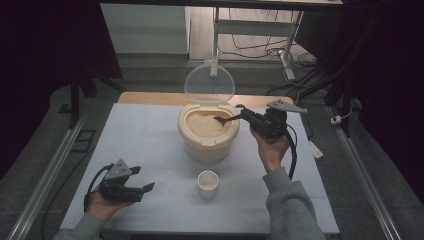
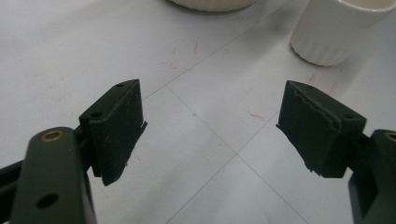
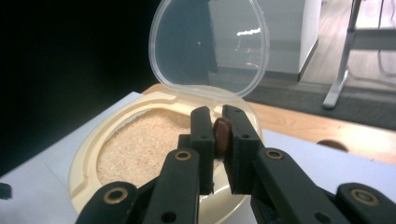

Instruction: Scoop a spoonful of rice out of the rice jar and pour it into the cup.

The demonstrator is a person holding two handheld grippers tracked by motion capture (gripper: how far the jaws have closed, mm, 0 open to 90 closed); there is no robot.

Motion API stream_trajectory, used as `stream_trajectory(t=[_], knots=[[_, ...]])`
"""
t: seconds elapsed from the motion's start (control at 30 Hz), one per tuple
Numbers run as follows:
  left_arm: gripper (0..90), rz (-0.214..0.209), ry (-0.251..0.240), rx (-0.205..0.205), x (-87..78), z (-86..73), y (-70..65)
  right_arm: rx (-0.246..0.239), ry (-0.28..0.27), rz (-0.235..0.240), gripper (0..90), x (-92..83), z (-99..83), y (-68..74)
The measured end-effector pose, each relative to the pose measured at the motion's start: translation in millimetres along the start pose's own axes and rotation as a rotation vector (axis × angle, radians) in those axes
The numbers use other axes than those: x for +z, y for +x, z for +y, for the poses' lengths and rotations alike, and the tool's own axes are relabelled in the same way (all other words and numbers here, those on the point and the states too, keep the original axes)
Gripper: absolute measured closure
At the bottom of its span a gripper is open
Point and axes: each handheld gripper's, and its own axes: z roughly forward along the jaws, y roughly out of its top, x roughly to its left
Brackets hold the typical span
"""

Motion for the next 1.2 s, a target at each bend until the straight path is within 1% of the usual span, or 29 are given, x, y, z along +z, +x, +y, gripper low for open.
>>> stream_trajectory(t=[0.27, 0.37, 0.57, 0.7, 0.77, 0.97, 1.1, 1.2], knots=[[22.0, 0.002, 0.001, 0.001, 0.2, 0.0, -0.1, 0.149, 0.001, 0.030, 82.9, 2.4, -9.9, -13.2], [22.0, 0.000, 0.001, 0.000, 0.3, -0.2, 0.2, 0.202, 0.008, 0.049, 82.9, 4.4, -13.6, -16.4], [21.8, -0.002, 0.001, 0.001, 0.4, -0.3, 0.0, 0.257, 0.011, 0.057, 82.7, 5.1, -14.7, -18.3], [21.8, -0.002, 0.001, 0.001, 0.3, -0.5, 0.0, 0.310, 0.024, 0.082, 82.7, 7.5, -16.5, -18.6], [21.8, -0.002, 0.001, 0.002, 0.4, -0.4, 0.0, 0.310, 0.023, 0.077, 82.6, 8.1, -16.1, -17.3], [21.9, -0.001, -0.003, 0.000, -0.2, -0.3, 0.3, 0.367, 0.022, 0.082, 82.5, 8.8, -17.4, -21.1], [21.9, -0.001, -0.003, 0.001, -0.2, -0.3, 0.2, 0.391, 0.023, 0.077, 82.7, 8.6, -17.7, -23.2], [21.9, -0.001, -0.003, 0.001, -0.2, -0.3, 0.4, 0.398, 0.020, 0.081, 82.8, 7.5, -17.4, -24.4]])
